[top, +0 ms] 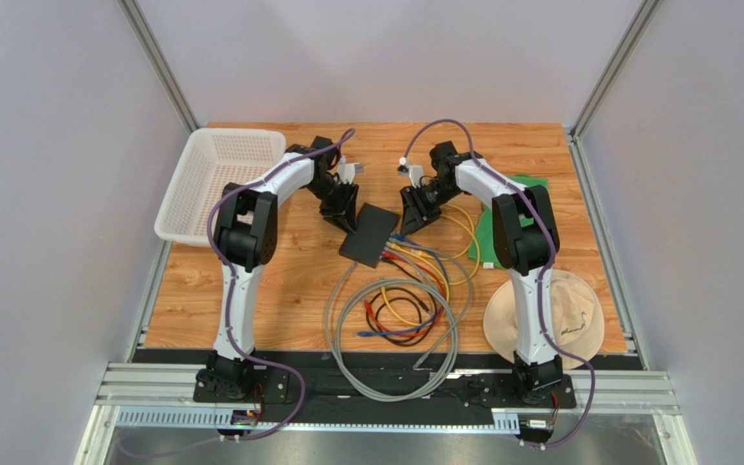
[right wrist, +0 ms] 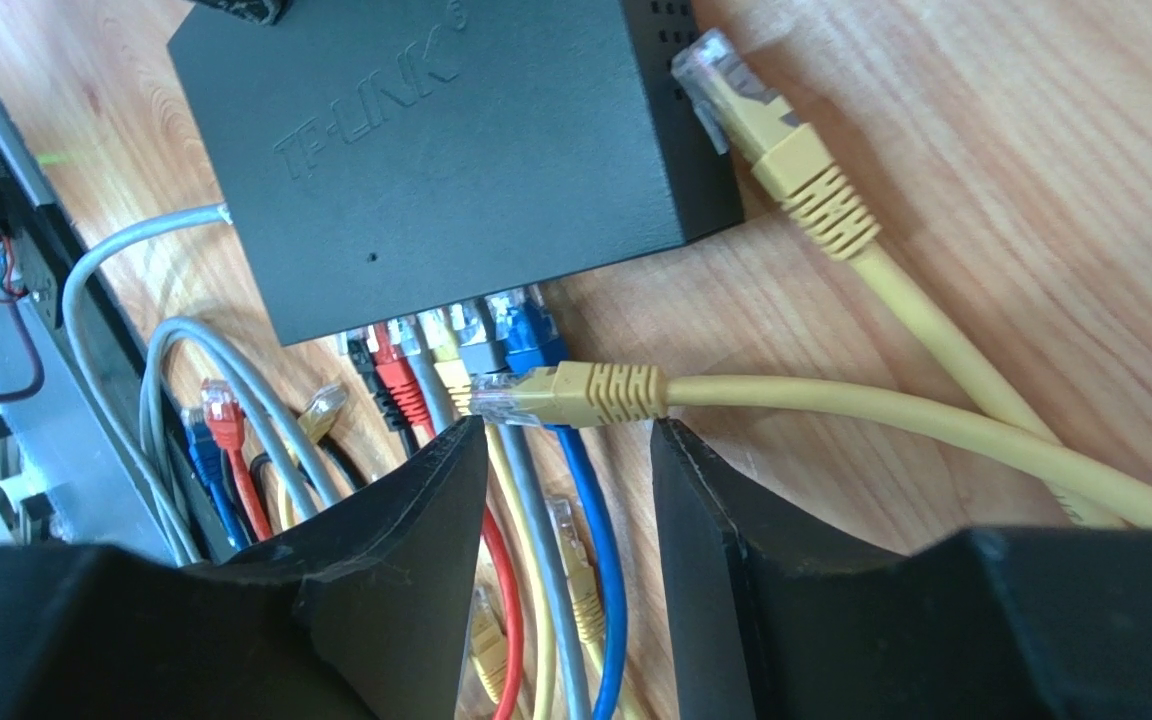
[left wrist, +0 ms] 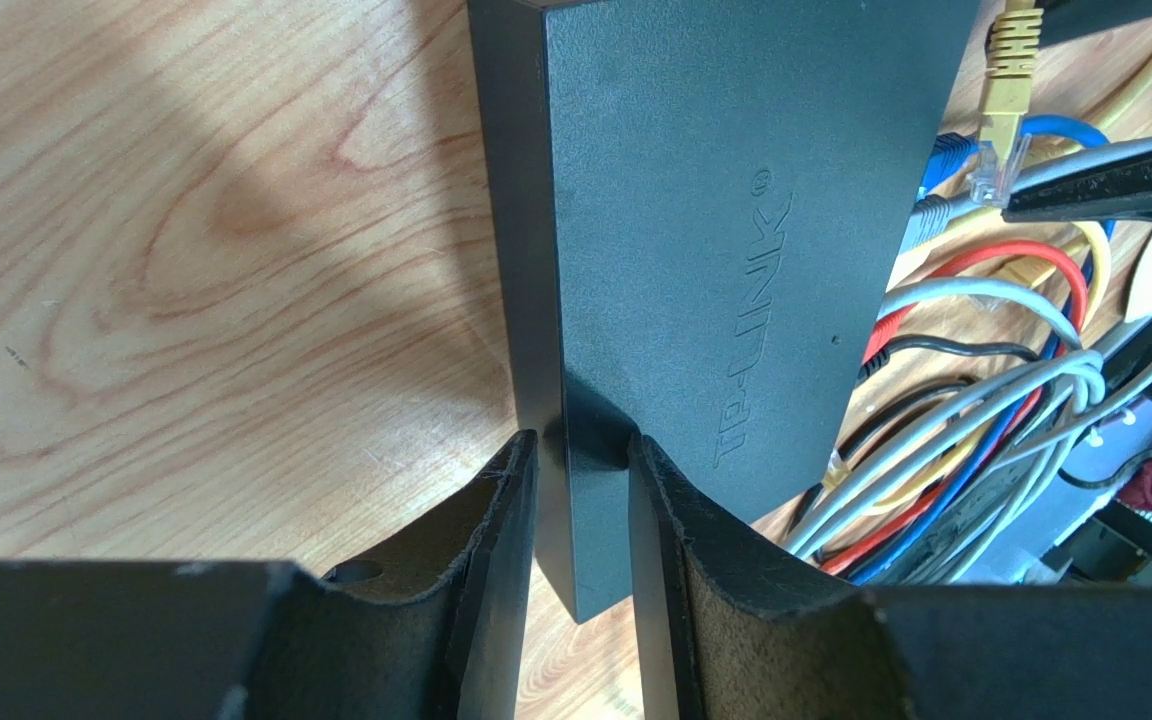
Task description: Pull the plug from the switch port
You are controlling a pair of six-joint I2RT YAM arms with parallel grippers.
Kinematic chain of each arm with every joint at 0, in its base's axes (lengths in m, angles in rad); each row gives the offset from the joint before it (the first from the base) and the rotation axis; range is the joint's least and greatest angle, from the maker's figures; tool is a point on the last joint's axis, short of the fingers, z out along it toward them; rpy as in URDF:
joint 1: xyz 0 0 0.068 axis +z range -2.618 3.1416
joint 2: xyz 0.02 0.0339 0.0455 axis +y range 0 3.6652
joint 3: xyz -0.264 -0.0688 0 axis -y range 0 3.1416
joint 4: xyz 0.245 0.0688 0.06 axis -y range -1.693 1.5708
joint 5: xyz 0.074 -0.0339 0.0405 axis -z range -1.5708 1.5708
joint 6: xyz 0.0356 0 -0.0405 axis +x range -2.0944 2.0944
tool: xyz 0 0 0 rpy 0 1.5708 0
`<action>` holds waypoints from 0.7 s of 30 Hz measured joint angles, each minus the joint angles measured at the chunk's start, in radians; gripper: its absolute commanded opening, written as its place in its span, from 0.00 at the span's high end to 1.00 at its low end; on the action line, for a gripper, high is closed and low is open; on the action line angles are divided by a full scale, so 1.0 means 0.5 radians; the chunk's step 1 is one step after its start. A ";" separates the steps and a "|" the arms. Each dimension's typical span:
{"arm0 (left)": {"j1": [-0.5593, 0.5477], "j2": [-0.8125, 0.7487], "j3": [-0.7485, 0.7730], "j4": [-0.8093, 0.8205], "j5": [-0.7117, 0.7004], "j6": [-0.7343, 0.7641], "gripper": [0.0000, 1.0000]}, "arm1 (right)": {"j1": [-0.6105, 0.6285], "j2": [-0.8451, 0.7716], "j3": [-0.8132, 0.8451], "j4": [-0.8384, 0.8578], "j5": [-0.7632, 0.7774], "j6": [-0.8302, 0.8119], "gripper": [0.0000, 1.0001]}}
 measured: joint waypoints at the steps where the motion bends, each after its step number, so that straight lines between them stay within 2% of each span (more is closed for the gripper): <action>1: 0.000 0.000 0.000 0.000 0.000 -0.001 0.63 | -0.001 0.000 0.000 -0.010 -0.013 -0.012 0.56; 3: 0.000 0.000 0.000 0.000 0.000 -0.004 0.63 | 0.000 0.000 0.000 -0.036 -0.037 -0.034 0.62; 8: 0.000 0.001 0.000 0.000 0.001 -0.014 0.63 | 0.004 0.000 0.000 -0.063 -0.037 -0.075 0.65; 21: 0.000 0.004 -0.001 -0.001 0.000 -0.015 0.62 | 0.009 0.240 0.298 -0.066 -0.114 -0.005 0.56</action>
